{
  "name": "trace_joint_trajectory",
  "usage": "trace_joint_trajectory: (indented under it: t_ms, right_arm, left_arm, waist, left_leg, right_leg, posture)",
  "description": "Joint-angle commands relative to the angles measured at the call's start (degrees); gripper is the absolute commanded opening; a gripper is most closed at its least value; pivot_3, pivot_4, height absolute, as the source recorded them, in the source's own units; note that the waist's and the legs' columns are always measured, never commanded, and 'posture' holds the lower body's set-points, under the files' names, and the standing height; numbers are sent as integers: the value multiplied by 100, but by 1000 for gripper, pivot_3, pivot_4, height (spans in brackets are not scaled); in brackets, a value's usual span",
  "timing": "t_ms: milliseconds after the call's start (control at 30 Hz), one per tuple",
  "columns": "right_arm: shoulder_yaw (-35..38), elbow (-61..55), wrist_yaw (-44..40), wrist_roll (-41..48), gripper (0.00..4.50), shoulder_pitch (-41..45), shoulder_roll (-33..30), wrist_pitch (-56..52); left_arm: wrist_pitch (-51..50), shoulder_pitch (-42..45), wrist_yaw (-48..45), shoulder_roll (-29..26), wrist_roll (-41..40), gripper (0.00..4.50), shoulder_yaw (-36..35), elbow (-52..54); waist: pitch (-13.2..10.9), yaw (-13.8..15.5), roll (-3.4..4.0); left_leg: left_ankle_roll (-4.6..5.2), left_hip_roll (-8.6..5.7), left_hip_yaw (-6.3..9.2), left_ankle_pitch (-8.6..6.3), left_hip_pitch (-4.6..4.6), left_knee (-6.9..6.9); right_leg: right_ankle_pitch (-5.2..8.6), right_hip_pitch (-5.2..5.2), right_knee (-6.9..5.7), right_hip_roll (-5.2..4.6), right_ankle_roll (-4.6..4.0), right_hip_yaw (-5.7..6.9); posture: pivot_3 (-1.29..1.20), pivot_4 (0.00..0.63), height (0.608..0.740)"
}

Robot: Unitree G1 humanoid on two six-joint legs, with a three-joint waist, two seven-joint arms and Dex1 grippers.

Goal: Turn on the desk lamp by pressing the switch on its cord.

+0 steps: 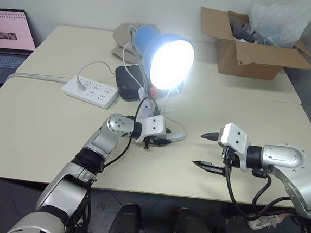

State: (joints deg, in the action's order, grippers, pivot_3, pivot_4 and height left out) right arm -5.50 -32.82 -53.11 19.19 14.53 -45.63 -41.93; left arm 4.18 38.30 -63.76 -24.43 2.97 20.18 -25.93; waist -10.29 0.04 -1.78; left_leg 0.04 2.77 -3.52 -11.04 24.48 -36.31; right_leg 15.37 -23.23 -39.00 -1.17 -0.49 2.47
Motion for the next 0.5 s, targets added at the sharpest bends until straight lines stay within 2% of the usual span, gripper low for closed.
trace_joint_trajectory:
  t_ms: [33, 167, 333, 500]
  right_arm:
    - [226, -133, 78, 97, 4500, 14, -89, 36]
    - [241, -29, 68, 125, 4500, 59, -125, 94]
    - [379, 216, -92, 201, 4500, 171, -227, 246]
    - [971, 434, -376, 491, 4500, 54, -459, 487]
  left_arm:
    - [-44, -55, -220, -241, -293, 2893, -276, 514]
    - [-235, -214, -334, -562, -589, 3624, -590, 1155]
    - [-1307, -813, -764, -1473, -1204, 3624, -1012, 2591]
    - [-2233, -1606, -869, -2452, -1844, 3624, -1946, 3565]
  waist:
    - [0, -5, 0]
    - [0, -7, 0]
    - [0, -49, 1]
    - [-2, -27, 1]
  left_leg:
    - [0, 1, 0, 0, 0, 1]
    - [0, 1, 0, 0, 2, 1]
    - [0, 3, -1, 0, 0, 4]
    - [-1, 3, 0, 0, 0, 8]
  right_leg:
    - [0, -1, 0, 0, -1, 0]
    - [1, -2, 1, 0, -1, 0]
    - [1, -3, 2, 0, -1, -3]
    - [3, -4, 5, -2, -4, 1]
  posture:
    - [0, 150, 740]
    - [0, 150, 740]
    - [0, 150, 740]
    - [0, 150, 740]
